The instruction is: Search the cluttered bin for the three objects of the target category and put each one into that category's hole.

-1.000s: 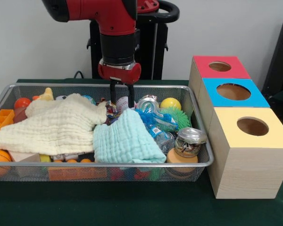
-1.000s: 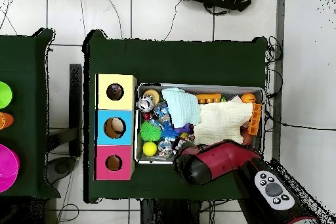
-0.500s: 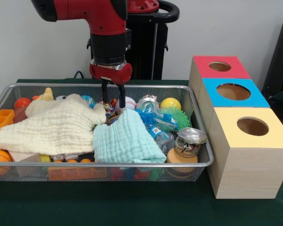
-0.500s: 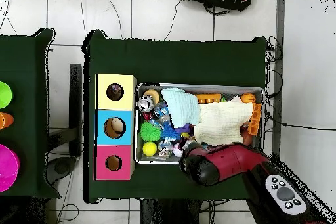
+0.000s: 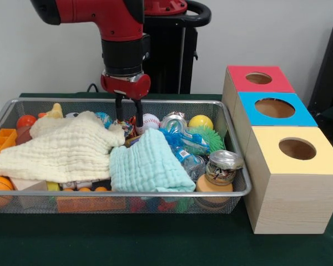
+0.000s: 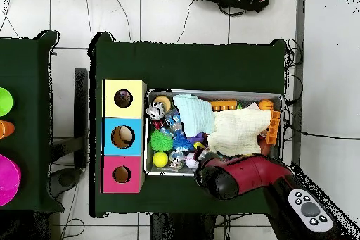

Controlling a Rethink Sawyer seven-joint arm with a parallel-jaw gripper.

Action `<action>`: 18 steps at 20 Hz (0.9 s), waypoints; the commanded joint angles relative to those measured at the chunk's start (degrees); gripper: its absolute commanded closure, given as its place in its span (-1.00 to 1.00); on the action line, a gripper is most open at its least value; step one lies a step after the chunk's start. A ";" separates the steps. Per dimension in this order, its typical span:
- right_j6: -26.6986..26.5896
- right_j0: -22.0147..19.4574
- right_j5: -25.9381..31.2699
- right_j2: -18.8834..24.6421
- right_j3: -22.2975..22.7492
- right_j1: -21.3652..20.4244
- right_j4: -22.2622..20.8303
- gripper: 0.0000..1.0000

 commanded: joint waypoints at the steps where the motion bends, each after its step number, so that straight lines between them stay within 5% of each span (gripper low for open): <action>1: -6.33 1.60 -1.44 2.17 -3.19 1.34 -2.84 -1.00; 3: -6.34 1.76 -1.60 2.10 -3.13 1.22 -3.00 -1.00; 4: -6.56 1.61 -1.21 2.27 -3.02 1.25 -2.58 1.00; 18: -7.69 0.12 -0.80 3.66 -2.58 1.78 -1.67 1.00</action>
